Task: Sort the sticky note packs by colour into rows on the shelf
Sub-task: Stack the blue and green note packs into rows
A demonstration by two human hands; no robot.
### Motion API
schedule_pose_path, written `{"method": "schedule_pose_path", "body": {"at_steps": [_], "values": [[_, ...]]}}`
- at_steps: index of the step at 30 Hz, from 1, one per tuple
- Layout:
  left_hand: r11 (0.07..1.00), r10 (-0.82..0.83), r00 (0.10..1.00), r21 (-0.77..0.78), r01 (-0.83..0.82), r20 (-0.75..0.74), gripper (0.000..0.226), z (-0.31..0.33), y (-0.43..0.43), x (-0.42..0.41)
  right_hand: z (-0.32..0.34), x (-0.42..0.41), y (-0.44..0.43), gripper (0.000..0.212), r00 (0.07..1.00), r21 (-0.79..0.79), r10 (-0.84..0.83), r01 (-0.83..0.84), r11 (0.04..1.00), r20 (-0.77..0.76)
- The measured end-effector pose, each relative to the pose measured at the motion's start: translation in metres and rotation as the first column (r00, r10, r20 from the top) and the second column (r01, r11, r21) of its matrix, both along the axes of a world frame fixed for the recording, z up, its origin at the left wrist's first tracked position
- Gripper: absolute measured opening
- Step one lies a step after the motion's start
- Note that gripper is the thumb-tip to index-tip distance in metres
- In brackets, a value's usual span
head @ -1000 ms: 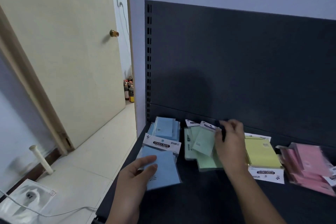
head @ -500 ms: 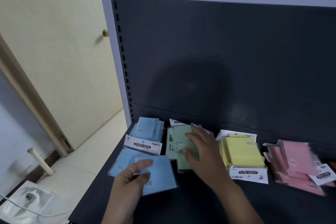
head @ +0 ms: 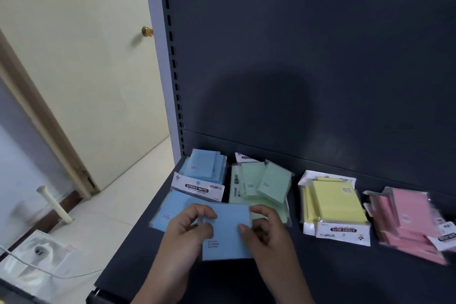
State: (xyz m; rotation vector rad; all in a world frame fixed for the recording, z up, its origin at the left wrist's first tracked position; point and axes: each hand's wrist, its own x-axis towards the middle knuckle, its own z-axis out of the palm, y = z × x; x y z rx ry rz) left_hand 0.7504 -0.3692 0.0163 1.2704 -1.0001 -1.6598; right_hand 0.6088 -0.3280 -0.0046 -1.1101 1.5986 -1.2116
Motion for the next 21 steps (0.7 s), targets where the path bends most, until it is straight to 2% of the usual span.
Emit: {"method": "schedule_pose_path", "body": {"at_steps": [2,5,9,12,15,21], "values": [[0.999,-0.047,0.998,-0.006,0.048,0.036,0.038,0.0,-0.005,0.008,-0.003,0.009,-0.005,0.029,0.993,0.033,-0.064,0.061,0.998,0.099],[0.993,-0.118,0.989,-0.012,0.119,0.089,0.03,-0.003,-0.019,0.026,-0.007,0.028,-0.016,0.037,0.986,0.043,-0.094,0.089,0.995,0.14],[0.991,-0.112,0.98,-0.053,0.122,0.164,0.028,-0.011,-0.047,0.059,-0.008,0.06,-0.032,0.039,0.976,0.067,-0.124,0.113,0.991,0.181],[0.988,-0.116,0.981,-0.084,0.13,0.158,0.019,-0.016,-0.068,0.083,-0.012,0.077,-0.043,0.036,0.949,0.098,-0.182,0.161,0.982,0.257],[0.98,-0.164,0.972,-0.084,0.18,0.169,0.018,-0.023,-0.084,0.099,-0.016,0.087,-0.051,0.038,0.905,0.077,-0.248,0.236,0.969,0.345],[0.949,-0.294,0.93,-0.053,0.312,0.219,0.007,-0.031,-0.098,0.101,-0.015,0.101,-0.048,0.042,0.857,-0.064,-0.259,0.319,0.946,0.446]]}}
